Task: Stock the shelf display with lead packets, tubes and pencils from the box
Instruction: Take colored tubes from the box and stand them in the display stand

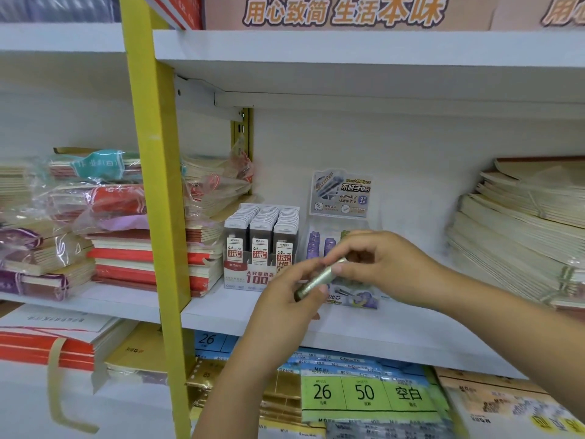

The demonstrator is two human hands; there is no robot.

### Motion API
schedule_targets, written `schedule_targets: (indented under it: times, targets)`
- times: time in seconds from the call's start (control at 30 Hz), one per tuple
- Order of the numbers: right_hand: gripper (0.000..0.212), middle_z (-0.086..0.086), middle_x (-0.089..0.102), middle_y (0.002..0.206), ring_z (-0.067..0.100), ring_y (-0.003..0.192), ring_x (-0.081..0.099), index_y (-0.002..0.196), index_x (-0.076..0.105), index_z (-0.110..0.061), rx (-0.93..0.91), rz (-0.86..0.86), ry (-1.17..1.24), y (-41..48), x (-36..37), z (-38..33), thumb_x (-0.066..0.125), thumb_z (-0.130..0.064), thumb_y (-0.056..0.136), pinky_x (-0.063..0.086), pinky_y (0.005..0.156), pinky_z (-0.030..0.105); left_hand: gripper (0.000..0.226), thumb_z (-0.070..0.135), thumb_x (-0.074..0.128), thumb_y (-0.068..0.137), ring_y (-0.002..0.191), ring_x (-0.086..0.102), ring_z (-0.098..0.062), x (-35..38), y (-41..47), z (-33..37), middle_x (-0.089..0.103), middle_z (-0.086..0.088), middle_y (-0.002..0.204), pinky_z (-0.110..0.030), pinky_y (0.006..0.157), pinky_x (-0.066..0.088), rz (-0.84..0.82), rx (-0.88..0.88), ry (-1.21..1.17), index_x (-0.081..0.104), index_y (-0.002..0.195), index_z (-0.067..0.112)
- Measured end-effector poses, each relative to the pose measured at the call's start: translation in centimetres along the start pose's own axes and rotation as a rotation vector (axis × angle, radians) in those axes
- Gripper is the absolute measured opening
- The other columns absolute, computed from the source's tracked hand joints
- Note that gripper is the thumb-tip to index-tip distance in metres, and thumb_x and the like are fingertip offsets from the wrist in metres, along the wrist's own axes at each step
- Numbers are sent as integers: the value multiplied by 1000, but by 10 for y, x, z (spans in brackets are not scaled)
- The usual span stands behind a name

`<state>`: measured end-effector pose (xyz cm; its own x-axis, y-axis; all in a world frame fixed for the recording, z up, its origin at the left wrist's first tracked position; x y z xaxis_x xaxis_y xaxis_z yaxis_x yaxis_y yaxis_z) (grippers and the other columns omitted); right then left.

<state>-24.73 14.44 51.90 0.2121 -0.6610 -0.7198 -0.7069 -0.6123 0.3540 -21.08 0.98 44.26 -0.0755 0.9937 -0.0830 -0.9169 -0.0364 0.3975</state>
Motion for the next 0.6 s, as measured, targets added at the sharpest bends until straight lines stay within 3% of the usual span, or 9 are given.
schedule_targets:
  times: [0.13,0.23,0.33,0.47,0.6]
  targets:
    - [16,26,63,90,32,76,57,85,74,-30,87,88,148,-12,-12,18,73,-14,83,50,83,54,31,2,69,88,91,73,-14,-5,-3,-3,74,2,102,-21,71,57,83,-33,-265,65,115,19]
    - [21,14,69,88,24,78,65,85,72,-32,116,18,153,-19,-11,24,76,-12,80,54,80,42,25,-1,73,84,86,74,-18,-10,-4,-7,74,-6,97,-24,69,58,182,-27,-317,70,105,13]
    - [14,-5,72,83,8,76,67,84,72,-29,83,-34,86,-17,-5,21,79,-18,78,54,71,22,25,0,73,85,82,73,-14,-9,-3,-5,76,-2,92,-22,69,58,184,14,-284,73,105,16]
    - [22,-12,70,82,2,74,65,90,69,-30,37,-49,36,-8,3,13,79,-15,78,52,68,17,29,2,72,86,75,71,-9,-7,-1,1,77,6,90,-18,66,56,157,71,-227,73,106,23]
    - [47,-3,65,92,9,76,62,111,58,-42,15,-18,55,10,-8,11,70,-5,84,53,67,19,39,16,71,90,91,65,1,-11,4,-6,72,20,97,-17,79,54,210,108,48,64,113,46]
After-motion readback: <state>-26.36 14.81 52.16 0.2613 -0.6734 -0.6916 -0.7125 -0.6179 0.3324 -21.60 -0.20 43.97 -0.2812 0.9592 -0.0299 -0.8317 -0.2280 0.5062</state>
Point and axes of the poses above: each hand's wrist, its own y-axis towards the middle knuckle, its own x-axis out of the palm, z = x × y, the point moved 6 cm from there along y, towards the middle knuckle
